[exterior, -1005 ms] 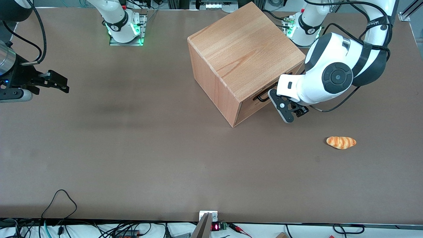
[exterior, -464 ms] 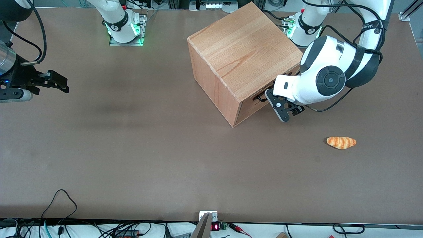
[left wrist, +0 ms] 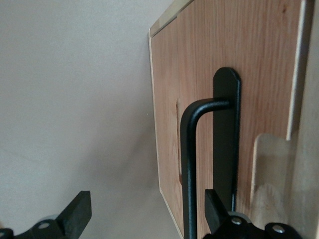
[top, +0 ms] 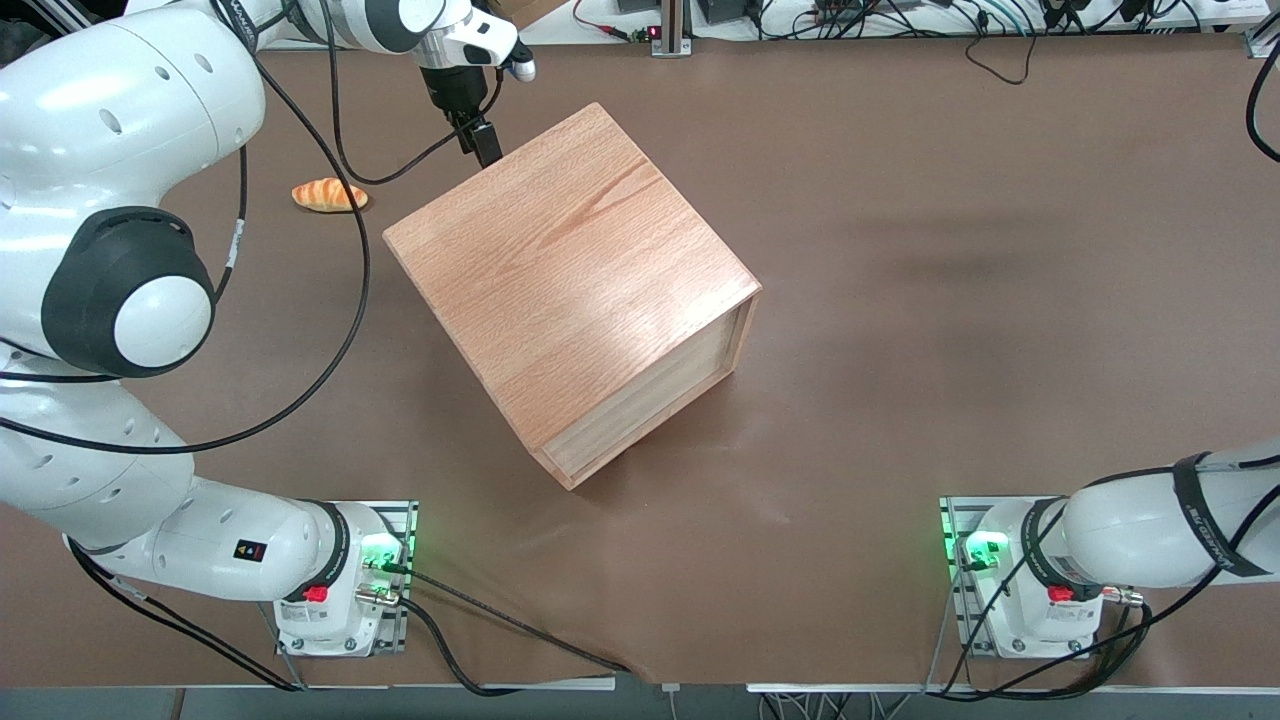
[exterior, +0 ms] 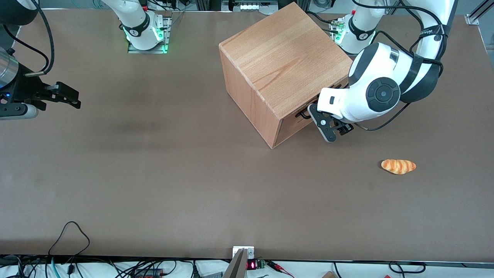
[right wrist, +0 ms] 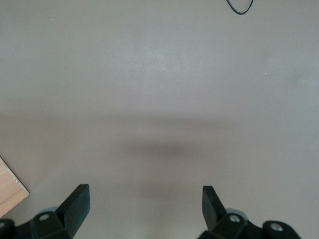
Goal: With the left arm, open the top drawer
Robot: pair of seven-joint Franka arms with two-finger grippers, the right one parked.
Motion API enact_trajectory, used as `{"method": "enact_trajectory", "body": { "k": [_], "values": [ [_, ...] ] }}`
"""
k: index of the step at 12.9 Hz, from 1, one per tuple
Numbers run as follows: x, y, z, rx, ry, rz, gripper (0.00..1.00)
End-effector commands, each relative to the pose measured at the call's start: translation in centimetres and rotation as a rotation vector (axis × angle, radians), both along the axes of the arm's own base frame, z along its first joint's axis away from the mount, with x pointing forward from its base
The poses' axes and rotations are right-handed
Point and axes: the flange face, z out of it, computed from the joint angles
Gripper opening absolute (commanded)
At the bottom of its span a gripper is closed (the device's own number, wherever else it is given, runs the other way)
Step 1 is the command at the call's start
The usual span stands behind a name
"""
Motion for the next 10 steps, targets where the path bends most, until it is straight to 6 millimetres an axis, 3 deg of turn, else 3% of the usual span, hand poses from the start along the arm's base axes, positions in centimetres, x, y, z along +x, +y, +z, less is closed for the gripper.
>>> {"method": "enact_trajectory", "body": {
  "k": [1, 10],
  "values": [
    [-1.3, -1.0, -0.6, -0.025, 0.004, -0.024, 1.0],
    [-1.7, -1.2, -3.0, -0.029, -0.011, -0.024, 1.0]
  ]
}}
